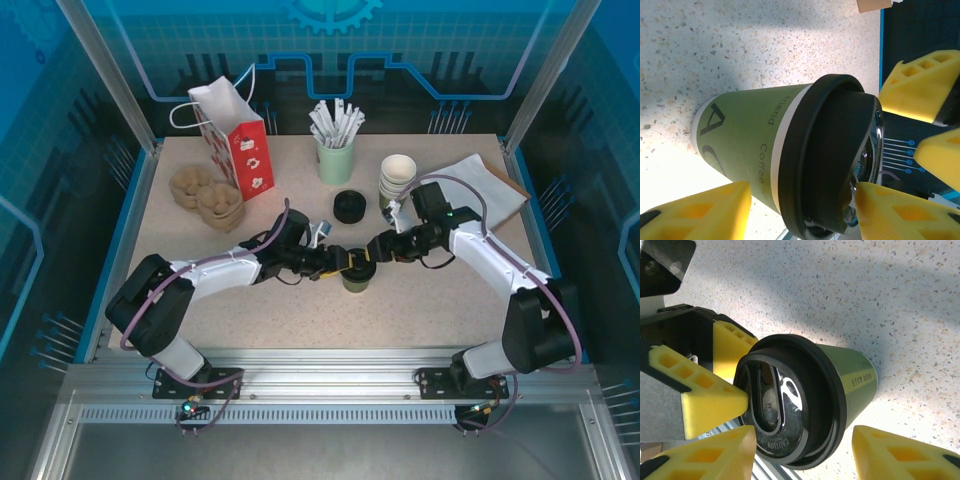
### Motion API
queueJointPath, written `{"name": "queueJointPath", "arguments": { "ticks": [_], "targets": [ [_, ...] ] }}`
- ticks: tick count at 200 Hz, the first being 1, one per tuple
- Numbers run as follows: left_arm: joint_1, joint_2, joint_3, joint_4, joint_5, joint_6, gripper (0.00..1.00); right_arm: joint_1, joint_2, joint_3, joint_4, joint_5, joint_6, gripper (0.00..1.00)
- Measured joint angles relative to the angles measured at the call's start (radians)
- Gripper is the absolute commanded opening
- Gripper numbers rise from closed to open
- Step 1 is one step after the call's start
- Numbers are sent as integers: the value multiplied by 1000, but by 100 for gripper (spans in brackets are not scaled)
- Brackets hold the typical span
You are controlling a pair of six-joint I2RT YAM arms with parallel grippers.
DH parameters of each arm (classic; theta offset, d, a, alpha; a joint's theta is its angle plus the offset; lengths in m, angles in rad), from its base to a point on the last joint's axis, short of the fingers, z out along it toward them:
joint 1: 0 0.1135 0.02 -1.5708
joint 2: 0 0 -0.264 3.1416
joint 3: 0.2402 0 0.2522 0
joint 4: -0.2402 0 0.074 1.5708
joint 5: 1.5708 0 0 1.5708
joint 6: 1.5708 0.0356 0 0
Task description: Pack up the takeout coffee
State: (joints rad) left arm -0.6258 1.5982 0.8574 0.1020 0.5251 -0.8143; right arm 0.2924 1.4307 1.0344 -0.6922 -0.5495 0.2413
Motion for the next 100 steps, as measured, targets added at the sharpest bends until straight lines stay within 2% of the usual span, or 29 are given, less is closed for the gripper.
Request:
{"name": "queueJointPath", "arguments": {
  "ticks": [23,67,100],
  "targets": [
    [0,-10,26,-55,-23,37,68,0,-22,14,-19,12,-6,69],
    [36,-124,50,-174,-89,122,72,16,-99,85,-35,91,-27,77],
    [132,-281,60,-284,-210,215,74,154,-182,135,-20,248,-77,81]
  ]
}}
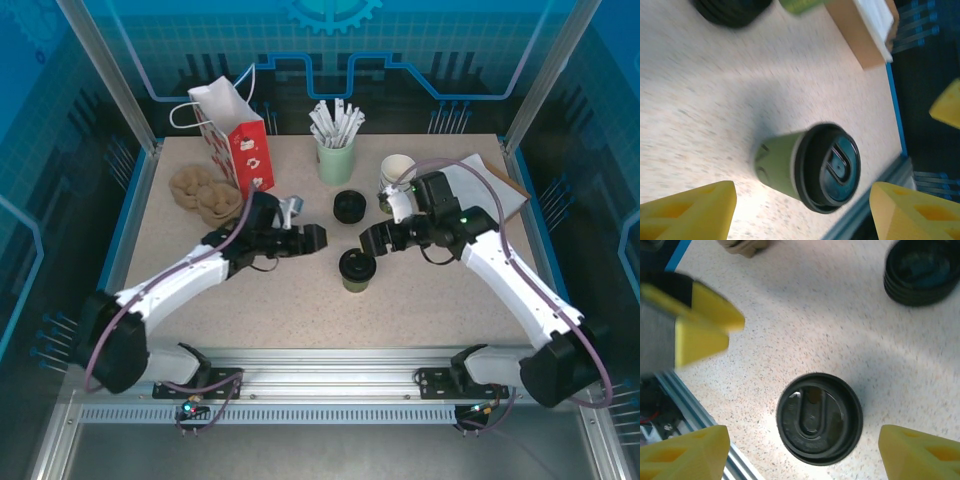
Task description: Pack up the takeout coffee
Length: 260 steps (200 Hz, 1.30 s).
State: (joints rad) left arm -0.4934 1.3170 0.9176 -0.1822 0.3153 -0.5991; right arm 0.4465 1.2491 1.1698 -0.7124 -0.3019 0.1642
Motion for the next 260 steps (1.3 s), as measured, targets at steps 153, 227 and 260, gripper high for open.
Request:
{"name": "queueJointPath", "arguments": {
  "ticks": [153,227,260],
  "targets": [
    [585,162,179,-135,-443,423,76,224,84,42,212,209,-133,84],
    [634,389,368,-165,-396,800,74,227,140,54,201,243,-145,84],
    [645,484,471,-220,-363,915,71,227,160,72,197,243,-134,84]
  ]
}}
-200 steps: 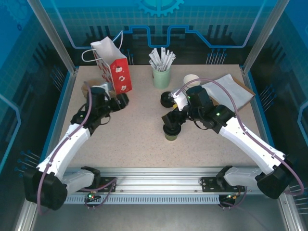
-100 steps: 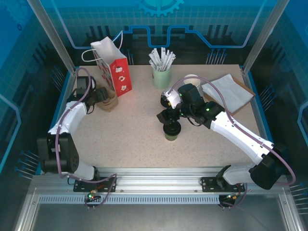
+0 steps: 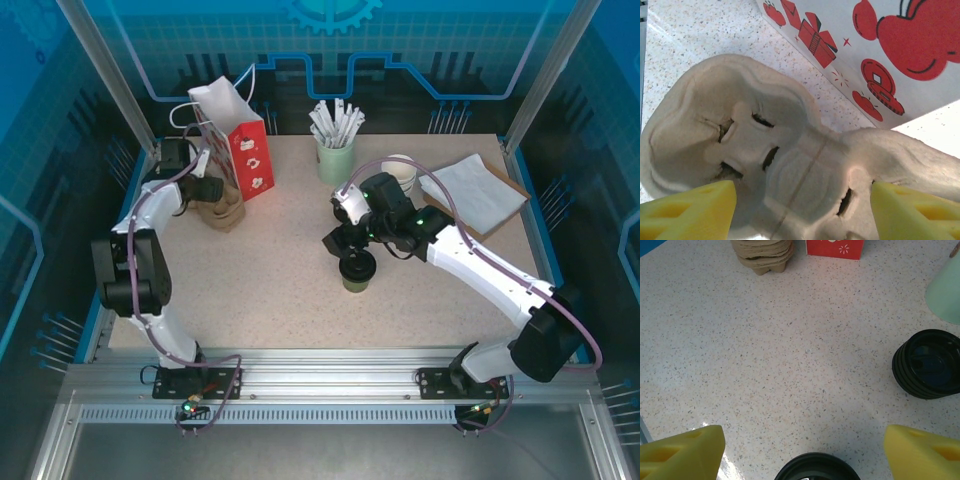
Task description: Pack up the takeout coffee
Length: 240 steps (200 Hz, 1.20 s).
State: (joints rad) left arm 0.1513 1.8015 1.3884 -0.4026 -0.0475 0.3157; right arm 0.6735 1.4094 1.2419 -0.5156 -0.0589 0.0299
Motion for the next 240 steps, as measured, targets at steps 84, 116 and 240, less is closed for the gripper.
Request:
{"name": "queueJointPath", "arguments": {
  "ticks": [84,116,240],
  "targets": [
    [42,122,126,-154,109,134,55,3,32,4,0,-1,29,83],
    [44,131,143,-172,124,140,48,14,48,4,-7,-1,33,83],
    [45,156,214,-248,128,139,44,22,68,4,-8,-1,33,83]
  ]
}}
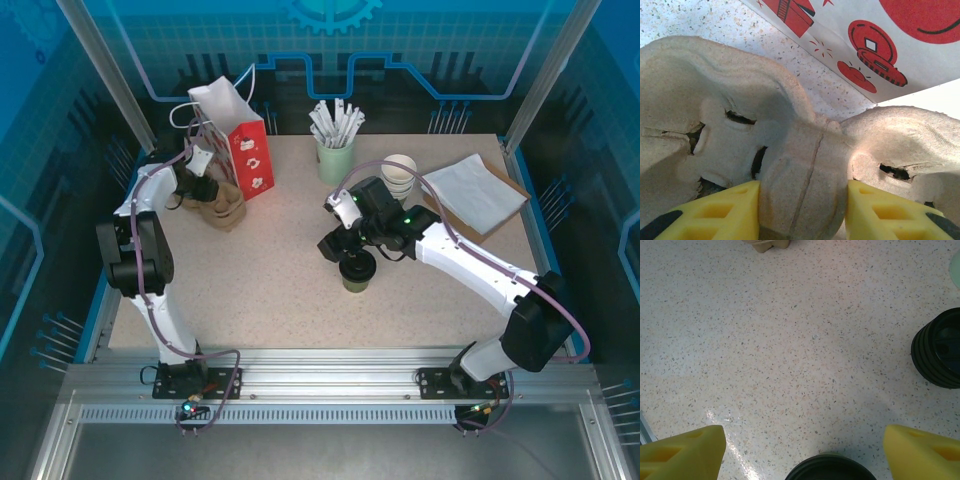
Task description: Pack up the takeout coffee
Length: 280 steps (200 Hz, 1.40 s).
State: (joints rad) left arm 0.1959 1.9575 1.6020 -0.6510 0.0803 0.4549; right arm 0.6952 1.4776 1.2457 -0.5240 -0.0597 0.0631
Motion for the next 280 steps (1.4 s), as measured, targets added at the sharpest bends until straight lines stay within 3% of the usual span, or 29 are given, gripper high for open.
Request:
{"name": "queueJointPath", "arguments": {
  "ticks": [188,236,280],
  "targets": [
    [-29,-38,6,-24,-74,50,45,0,0,0,0,0,0,83],
    [-30,-106,3,-15,-76,32,44,0,0,0,0,0,0,83],
    [-33,-292,-126,33,-84,-112,43,0,0,2,-5,0,0,82]
  ]
}}
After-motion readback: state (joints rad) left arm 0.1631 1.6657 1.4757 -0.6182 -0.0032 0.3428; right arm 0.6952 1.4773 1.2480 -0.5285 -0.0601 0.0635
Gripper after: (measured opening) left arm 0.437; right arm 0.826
